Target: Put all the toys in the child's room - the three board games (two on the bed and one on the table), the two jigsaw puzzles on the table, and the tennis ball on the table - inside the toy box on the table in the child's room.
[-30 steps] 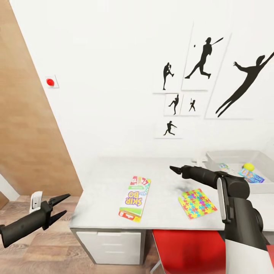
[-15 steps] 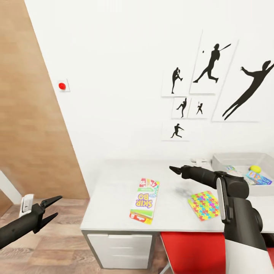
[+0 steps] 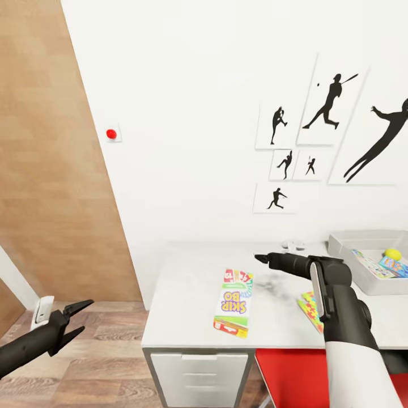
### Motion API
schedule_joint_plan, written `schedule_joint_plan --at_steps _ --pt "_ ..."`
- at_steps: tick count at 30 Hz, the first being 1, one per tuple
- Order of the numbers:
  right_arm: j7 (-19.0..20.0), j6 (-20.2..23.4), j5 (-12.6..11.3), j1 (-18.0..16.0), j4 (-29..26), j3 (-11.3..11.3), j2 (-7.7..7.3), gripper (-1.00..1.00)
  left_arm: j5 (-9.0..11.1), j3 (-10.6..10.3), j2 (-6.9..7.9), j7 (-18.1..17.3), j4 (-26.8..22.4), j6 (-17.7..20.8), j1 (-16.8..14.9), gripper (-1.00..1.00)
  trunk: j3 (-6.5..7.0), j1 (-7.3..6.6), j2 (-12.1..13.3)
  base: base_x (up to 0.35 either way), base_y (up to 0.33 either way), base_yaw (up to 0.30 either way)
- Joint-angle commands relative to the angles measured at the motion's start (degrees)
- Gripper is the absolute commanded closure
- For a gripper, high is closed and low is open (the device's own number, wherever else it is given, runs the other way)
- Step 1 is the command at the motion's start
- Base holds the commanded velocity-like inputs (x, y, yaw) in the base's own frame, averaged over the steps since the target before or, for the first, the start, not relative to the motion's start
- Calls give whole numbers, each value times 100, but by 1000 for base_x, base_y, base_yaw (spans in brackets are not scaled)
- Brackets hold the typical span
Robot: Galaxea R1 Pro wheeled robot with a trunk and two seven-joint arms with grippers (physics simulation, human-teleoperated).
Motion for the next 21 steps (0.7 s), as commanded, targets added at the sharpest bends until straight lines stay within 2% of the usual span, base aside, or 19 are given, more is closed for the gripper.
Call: schedule_joint_plan --at_steps 1,4,9,10,12,13,16,17,18,21 --pt "-5 173 8 -41 69 -22 7 -100 40 3 -2 57 157 16 -5 -100 -4 2 -9 4 34 -20" --pt "-57 326 -106 -69 134 -34 -1 -100 15 1 -4 55 340 11 -5 -100 6 2 -9 3 22 -13" --pt "-91 338 -516 -99 306 -45 -22 -100 -16 12 3 58 505 7 -5 -100 12 2 -9 1 7 -4" --pt "-92 338 -647 -183 813 -39 -21 -100 -25 34 3 66 568 7 -5 -100 12 2 -9 0 1 -1" --pt "-92 338 -694 -347 1236 -43 -22 -100 -24 43 3 65 592 6 -5 -100 12 2 -9 0 1 0" --pt "-99 338 -719 -550 1820 -58 -33 -100 -23 47 -1 64 608 6 -5 -100 12 2 -9 0 0 0" --pt "-112 266 -730 -787 2426 -135 -39 -100 -20 53 -4 59 612 6 -5 -100 12 2 -9 0 0 0" --pt "-118 172 -732 -862 2624 -185 -40 -100 -19 55 -4 58 613 6 -5 -100 12 2 -9 0 0 0" --pt "-204 -252 -734 -1112 3366 -475 -44 -100 -14 60 -5 55 614 6 -5 -100 12 2 -9 0 0 0" --pt "-476 -506 -738 -1241 3737 -620 -34 -100 -16 65 -2 55 595 6 -5 -100 12 2 -9 0 0 0"
